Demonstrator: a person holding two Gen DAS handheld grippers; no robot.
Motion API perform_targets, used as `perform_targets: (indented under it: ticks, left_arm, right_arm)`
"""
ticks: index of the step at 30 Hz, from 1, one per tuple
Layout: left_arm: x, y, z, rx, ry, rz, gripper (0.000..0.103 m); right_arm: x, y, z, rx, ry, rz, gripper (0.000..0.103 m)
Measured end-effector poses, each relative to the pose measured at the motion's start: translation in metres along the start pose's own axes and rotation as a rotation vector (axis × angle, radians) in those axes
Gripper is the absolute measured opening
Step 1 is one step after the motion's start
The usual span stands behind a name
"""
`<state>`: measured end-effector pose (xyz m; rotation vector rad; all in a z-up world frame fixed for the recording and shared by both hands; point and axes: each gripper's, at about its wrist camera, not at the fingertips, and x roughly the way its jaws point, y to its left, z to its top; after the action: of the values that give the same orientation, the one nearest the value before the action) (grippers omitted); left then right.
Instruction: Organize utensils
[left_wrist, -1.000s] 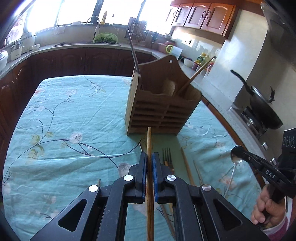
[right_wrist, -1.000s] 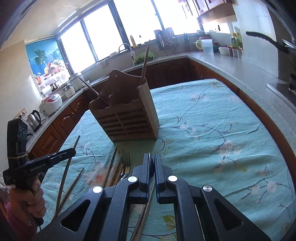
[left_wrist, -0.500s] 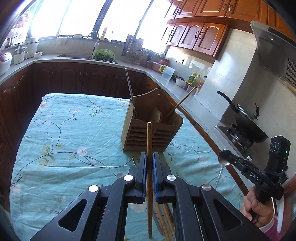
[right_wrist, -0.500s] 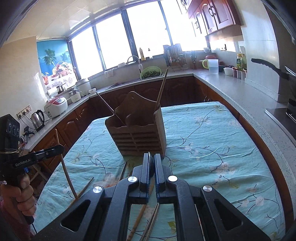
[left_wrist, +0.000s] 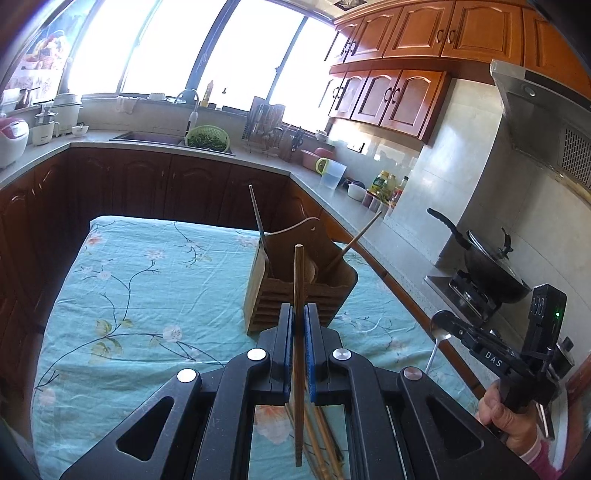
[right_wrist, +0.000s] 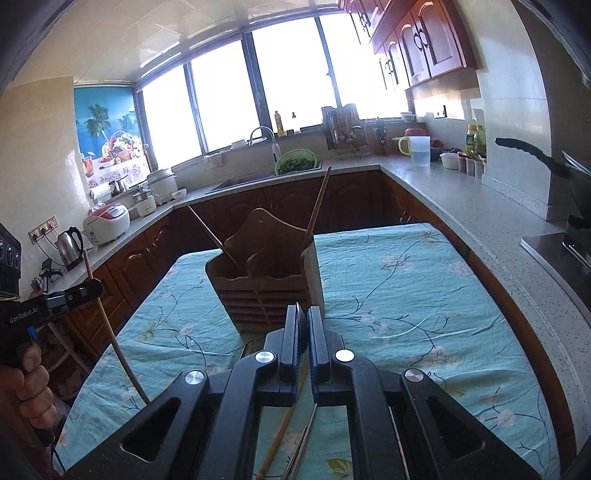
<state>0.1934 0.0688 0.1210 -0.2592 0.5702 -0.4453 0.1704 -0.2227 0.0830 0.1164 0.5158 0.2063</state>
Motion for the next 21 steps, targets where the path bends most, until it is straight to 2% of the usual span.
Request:
perform_targets:
  ticks: [10,21]
  left_arm:
    - [0.003,0.004,0.021,-0.022,-0.092,0.009,0.004]
    - [0.032,0.008,0.071,-0.032,-0.235,0.019,0.004]
  right_arm:
    - [0.010,0.005,0.023,-0.047,-0.086,-0.061,0.004]
    - [0.031,0.014,0.079,-0.093,-0.305,-0.185,0.004]
